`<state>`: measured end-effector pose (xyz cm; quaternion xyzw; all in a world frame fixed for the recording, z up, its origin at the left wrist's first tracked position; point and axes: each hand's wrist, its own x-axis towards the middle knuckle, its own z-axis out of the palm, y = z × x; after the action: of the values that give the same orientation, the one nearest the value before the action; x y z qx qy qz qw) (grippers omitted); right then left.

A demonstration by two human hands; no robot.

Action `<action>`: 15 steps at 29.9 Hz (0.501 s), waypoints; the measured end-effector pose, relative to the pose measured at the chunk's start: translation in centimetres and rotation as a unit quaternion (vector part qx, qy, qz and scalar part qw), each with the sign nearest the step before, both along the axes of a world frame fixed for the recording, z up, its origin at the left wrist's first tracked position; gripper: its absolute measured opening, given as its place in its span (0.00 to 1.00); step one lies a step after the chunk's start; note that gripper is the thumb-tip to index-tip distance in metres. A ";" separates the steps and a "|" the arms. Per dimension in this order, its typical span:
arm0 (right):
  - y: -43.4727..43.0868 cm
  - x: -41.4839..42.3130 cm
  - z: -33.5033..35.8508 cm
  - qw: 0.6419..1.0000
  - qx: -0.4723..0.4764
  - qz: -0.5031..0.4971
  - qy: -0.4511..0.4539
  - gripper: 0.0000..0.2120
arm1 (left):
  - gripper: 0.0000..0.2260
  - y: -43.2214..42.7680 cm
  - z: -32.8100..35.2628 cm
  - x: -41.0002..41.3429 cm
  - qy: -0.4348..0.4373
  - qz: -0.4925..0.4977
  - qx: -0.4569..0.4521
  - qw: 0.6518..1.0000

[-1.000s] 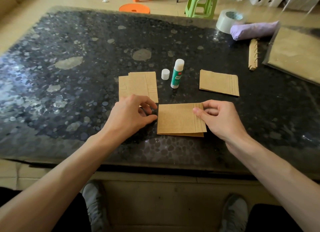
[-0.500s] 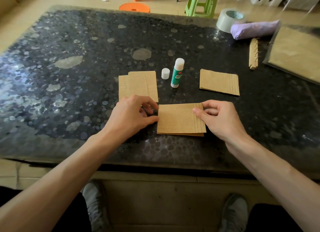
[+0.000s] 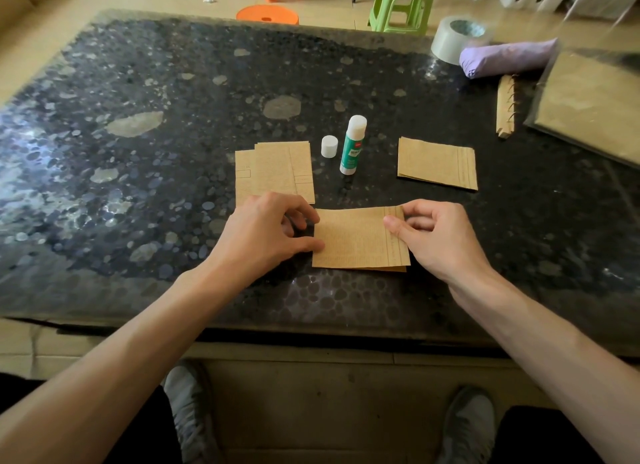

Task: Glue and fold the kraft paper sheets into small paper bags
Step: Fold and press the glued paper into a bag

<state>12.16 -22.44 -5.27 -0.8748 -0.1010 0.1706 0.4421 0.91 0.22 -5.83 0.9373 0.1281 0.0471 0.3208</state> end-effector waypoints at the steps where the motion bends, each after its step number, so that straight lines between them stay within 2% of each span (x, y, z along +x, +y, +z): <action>1: 0.0 0.0 0.0 1.000 0.001 0.001 -0.001 0.09 | 0.14 0.0 -0.1 0.0 0.000 -0.001 0.003 1.000; 9: -0.1 0.1 -0.6 1.000 0.001 0.011 -0.026 0.07 | 0.15 0.0 -0.2 0.2 0.020 -0.015 0.003 1.000; 15: -0.4 -0.1 -0.3 0.995 -0.024 0.033 -0.086 0.10 | 0.15 -0.1 -0.1 0.1 0.015 -0.024 0.016 0.999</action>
<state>12.02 -22.88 -5.58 -0.8926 -0.1634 0.1115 0.4051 1.06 0.14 -5.91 0.9457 0.1092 0.0271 0.3048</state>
